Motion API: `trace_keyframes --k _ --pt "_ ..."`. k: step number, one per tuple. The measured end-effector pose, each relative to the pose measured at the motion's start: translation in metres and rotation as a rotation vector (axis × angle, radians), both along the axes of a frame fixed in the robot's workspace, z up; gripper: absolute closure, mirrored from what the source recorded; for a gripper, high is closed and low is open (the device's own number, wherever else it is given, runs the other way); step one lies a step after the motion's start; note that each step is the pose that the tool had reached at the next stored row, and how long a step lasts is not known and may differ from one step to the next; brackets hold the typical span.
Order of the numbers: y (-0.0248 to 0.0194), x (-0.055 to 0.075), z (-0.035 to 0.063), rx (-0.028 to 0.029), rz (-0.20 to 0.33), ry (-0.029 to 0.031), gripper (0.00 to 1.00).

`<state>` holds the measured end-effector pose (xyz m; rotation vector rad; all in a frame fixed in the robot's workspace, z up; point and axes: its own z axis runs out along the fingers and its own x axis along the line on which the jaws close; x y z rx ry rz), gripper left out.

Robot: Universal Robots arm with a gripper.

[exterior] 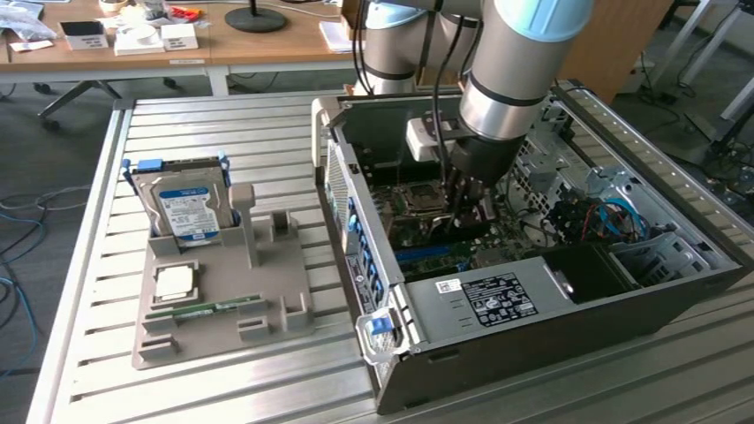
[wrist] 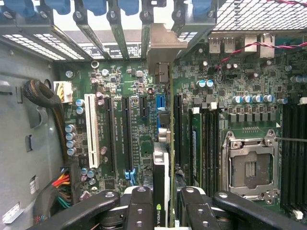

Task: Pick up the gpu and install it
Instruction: 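Insert the gpu into the slot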

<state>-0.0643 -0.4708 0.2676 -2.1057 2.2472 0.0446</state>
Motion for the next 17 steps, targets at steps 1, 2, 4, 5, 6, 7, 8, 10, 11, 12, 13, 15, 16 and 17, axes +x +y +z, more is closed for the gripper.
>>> trace_keyframes --k 1,2,4,5,6,7,8,10,11,12,13,15,16,17 --pt "0.0 -0.0003 -0.0001 0.0 0.0 -0.0001 0.73" --pt "0.0 -0.0005 -0.0001 0.0001 0.0 -0.0001 0.73" --pt "-0.0005 -0.0006 -0.0002 0.0001 0.0 0.0 0.73" --pt "-0.0011 -0.0006 -0.0002 0.0001 0.0 -0.0001 0.73" --pt "-0.0015 -0.0007 -0.0002 0.0 0.0 0.0 0.73" --pt "-0.0018 -0.0007 -0.0002 0.0 0.0 0.0 0.73" --pt "-0.0019 -0.0007 -0.0003 0.0001 0.0 -0.0001 0.73" --pt "-0.002 -0.0018 -0.0005 0.0 0.0 -0.0002 0.73" --pt "-0.002 -0.0027 -0.0005 0.0 0.0 -0.0001 0.73" --pt "-0.002 -0.0033 -0.0006 0.0 0.0 -0.0001 0.73" --pt "-0.002 -0.004 -0.0005 -0.0001 0.0 0.0 0.73" --pt "-0.0021 -0.0045 -0.0006 0.0 0.0 0.0 0.73" --pt "-0.0024 -0.0046 -0.0006 -0.0002 0.0 0.0 0.73" --pt "-0.0028 -0.0048 -0.0007 -0.0001 0.0 0.0 0.73"
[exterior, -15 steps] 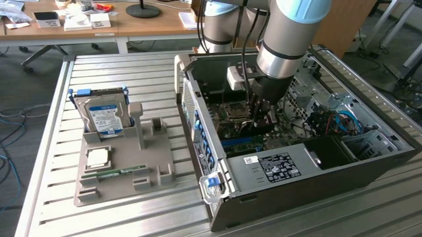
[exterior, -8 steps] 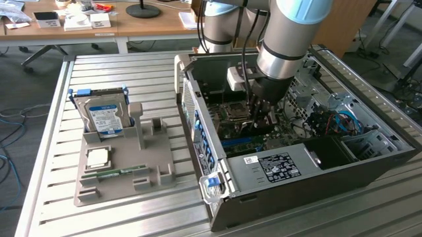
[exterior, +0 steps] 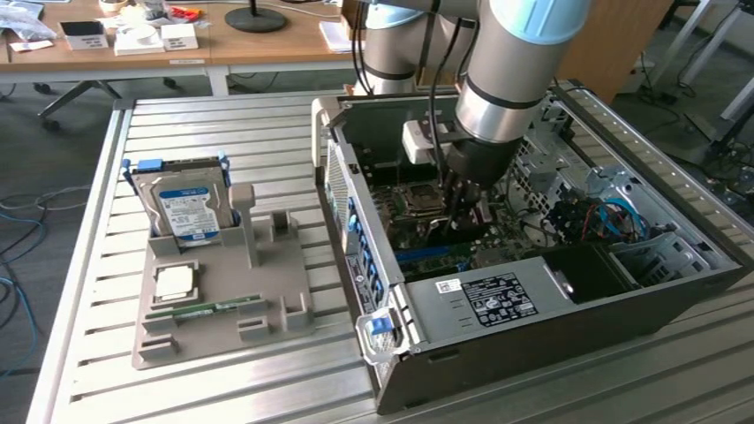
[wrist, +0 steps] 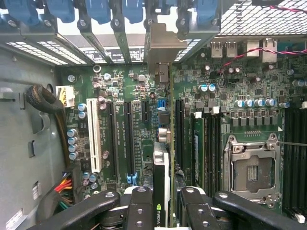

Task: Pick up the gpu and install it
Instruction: 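Insert the gpu into the slot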

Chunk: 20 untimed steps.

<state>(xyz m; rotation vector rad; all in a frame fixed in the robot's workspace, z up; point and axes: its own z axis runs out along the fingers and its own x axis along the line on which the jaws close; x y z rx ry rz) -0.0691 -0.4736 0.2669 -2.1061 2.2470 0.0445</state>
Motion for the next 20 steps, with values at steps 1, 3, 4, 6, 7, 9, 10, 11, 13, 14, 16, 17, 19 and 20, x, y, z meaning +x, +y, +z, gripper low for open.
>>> trace_keyframes --k 1,3,4,6,7,9,10,11,13,14,16,17,19,20 --pt "-0.0005 0.0 0.0 -0.0002 0.0 -0.0001 0.73" --pt "-0.0011 -0.0001 -0.0002 -0.0003 0.0 -0.0001 0.73" --pt "-0.0011 -0.0002 -0.0002 -0.0004 0.0 0.0 0.73" --pt "-0.0011 -0.0016 -0.0006 -0.0001 0.0 -0.0002 0.73" --pt "-0.0011 -0.0024 -0.0007 -0.0002 0.0 -0.0001 0.73" --pt "-0.0011 -0.0036 -0.0007 -0.0003 0.0 -0.0001 0.73" --pt "-0.0011 -0.004 -0.0008 -0.0002 0.0 -0.0001 0.73" --pt "-0.0011 -0.0041 -0.0008 -0.0003 0.0 -0.0001 0.73" --pt "-0.0011 -0.0045 -0.0009 -0.0004 0.0 -0.0001 0.73" --pt "-0.0011 -0.0049 -0.001 -0.0004 0.0 -0.0001 0.73" --pt "-0.0011 -0.0058 -0.0011 -0.0003 0.0 -0.0001 0.73" --pt "-0.0011 -0.0063 -0.0012 -0.0004 0.0 -0.0001 0.73" --pt "-0.0011 -0.007 -0.0013 -0.0003 0.0 -0.0001 0.73" --pt "-0.0011 -0.0074 -0.0013 -0.0004 0.0 -0.0001 0.73"
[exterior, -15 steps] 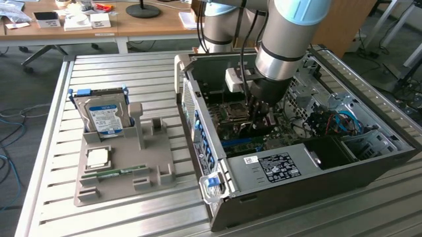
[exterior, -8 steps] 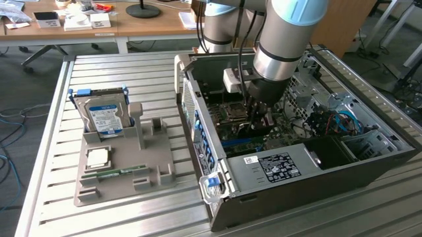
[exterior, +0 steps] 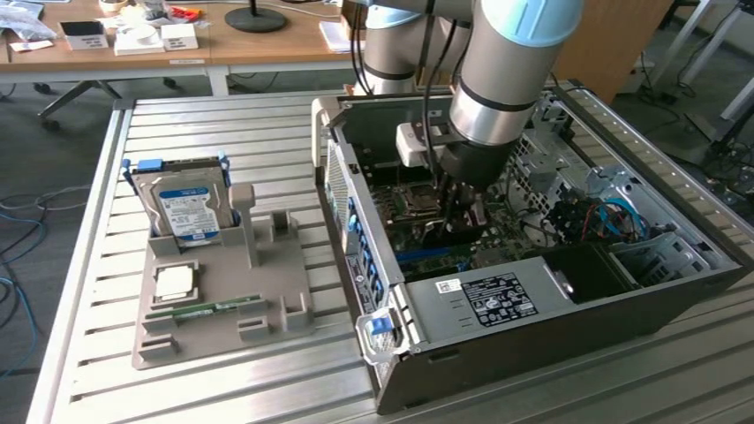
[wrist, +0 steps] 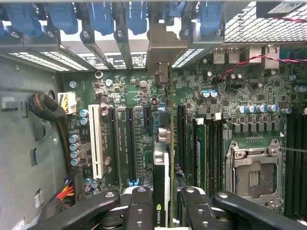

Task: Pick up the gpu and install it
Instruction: 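Insert the gpu into the slot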

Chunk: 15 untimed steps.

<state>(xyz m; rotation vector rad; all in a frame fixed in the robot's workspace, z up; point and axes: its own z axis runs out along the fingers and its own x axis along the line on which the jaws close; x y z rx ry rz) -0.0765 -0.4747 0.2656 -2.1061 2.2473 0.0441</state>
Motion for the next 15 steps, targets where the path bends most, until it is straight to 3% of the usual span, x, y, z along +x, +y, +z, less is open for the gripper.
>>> trace_keyframes --k 10,15 --pt "0.0006 -0.0034 -0.0003 0.0 0.0 0.0 0.73" --pt "0.0007 -0.0049 -0.0054 -0.0001 0.0 -0.0001 0.73"
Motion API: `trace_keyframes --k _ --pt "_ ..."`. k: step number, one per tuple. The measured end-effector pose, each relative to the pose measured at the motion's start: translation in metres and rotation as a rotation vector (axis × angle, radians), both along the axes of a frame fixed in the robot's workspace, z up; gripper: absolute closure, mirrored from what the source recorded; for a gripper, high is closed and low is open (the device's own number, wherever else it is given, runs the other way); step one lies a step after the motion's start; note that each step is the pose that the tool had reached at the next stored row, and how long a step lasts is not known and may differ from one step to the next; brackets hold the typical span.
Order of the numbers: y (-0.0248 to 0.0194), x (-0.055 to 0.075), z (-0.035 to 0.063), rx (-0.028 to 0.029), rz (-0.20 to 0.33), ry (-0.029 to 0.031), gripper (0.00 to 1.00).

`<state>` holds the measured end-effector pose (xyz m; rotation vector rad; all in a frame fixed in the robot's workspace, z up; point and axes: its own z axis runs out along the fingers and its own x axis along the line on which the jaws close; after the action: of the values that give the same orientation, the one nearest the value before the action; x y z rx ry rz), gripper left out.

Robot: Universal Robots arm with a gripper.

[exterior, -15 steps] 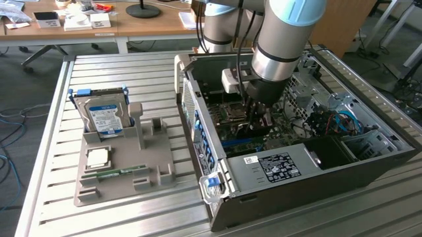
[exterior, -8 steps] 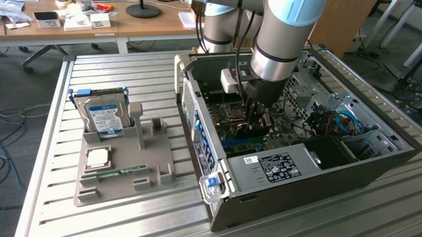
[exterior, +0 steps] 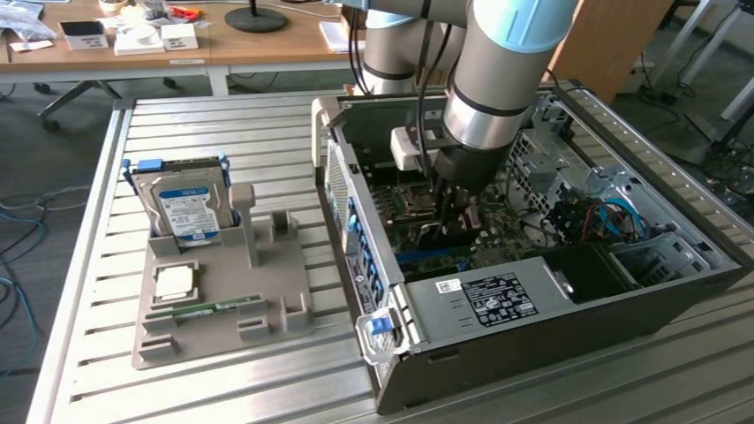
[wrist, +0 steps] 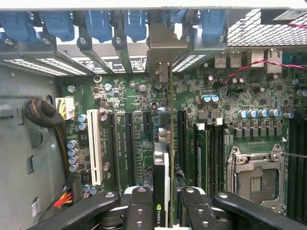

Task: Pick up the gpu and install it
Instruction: 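Insert the gpu into the slot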

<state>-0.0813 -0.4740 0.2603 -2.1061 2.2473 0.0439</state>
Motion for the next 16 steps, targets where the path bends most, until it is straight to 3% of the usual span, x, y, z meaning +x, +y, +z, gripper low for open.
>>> trace_keyframes --k 16 --pt "0.0006 -0.0016 -0.0031 -0.0001 0.0 0.0001 0.73"
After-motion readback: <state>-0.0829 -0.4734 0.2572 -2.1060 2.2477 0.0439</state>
